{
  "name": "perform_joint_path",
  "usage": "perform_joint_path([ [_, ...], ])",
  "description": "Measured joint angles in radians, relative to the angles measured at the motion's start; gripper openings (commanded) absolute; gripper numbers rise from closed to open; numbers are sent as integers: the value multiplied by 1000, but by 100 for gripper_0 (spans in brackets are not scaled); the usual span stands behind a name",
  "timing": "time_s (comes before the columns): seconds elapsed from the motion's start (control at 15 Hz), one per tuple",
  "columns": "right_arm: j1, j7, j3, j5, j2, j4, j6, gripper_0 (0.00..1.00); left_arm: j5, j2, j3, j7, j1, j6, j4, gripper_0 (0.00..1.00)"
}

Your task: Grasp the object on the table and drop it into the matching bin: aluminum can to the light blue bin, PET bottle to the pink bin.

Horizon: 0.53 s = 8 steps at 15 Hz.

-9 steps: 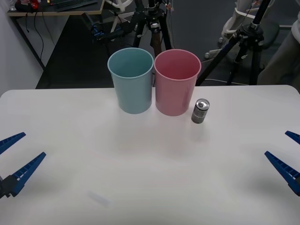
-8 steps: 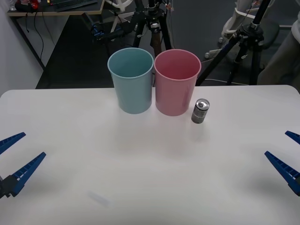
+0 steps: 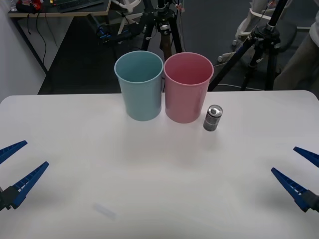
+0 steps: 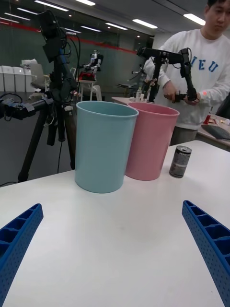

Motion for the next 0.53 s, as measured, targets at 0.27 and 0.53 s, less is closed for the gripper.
perform_joint_path([
  [0.27,-22,33,45,88,8,1,37,100,0,0,0,0,0,0,0,100],
  [0.53,-36,139,130,84,10,1,181,100,0,0,0,0,0,0,0,100],
])
